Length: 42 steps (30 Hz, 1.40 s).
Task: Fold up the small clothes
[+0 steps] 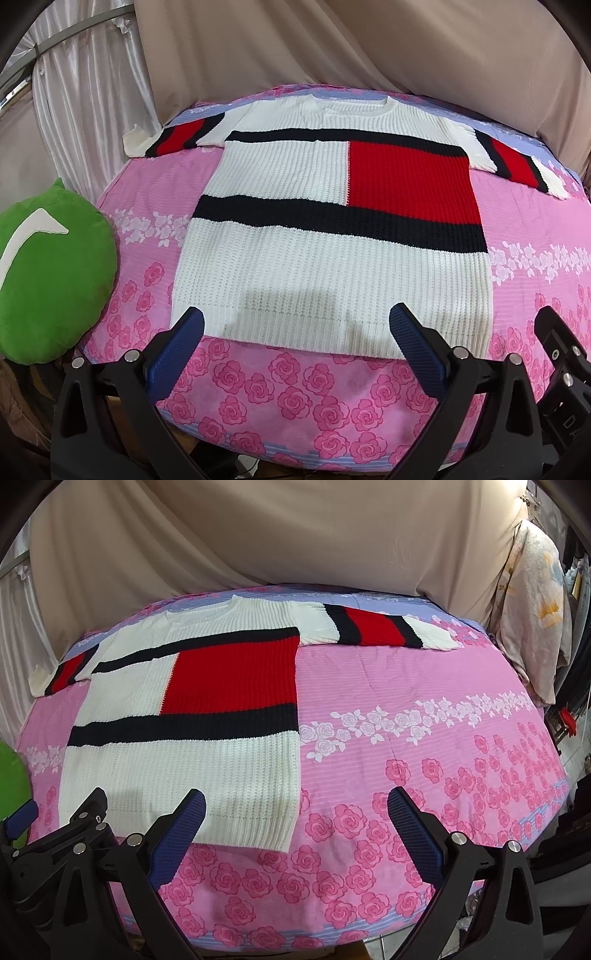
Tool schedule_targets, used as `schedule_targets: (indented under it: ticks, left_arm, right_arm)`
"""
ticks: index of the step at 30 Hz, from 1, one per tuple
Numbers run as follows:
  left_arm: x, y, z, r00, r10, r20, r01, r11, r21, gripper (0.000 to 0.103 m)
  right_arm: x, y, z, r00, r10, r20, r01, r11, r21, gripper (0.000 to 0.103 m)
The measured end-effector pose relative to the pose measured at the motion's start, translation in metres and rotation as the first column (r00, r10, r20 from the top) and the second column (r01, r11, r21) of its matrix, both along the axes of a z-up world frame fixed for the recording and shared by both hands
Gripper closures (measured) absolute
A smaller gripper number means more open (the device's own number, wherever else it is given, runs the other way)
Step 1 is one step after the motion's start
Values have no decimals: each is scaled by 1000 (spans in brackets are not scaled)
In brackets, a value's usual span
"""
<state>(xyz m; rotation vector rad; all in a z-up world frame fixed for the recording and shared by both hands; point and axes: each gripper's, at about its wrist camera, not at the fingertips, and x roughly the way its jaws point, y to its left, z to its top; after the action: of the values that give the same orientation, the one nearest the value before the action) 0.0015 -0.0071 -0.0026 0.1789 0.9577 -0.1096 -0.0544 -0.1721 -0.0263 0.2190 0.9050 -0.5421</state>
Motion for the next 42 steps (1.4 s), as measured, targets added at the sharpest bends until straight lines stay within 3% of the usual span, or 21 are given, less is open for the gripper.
schedule_targets:
  ticks: [7,13,35,39,42]
  left_arm:
    - [-1,-1,-3,1000,1,-3,-1,1000,7,5]
    - [2,-3,-7,1000,1,-17,0,999,55,5]
    - [19,-16,-15,1000,-5,-31,6,999,38,5]
    - [28,-16,-16,999,6,-47,-7,1000,-16,5]
    - [37,-12,-14,999,29,-45,-31,998,-63,5]
  right_arm:
    - [0,0,-2,1000,4,-5,-4,1000,1,5]
    - [3,0,-5,1000,6,-13,-5,1000,5,6]
    - [20,-11,-14,999,9,-43,-8,1000,20,6]
    - [24,-35,-20,1000,2,-22,0,997,75,6]
    - [28,-80,-22,999,-44,30,40,991,127,6]
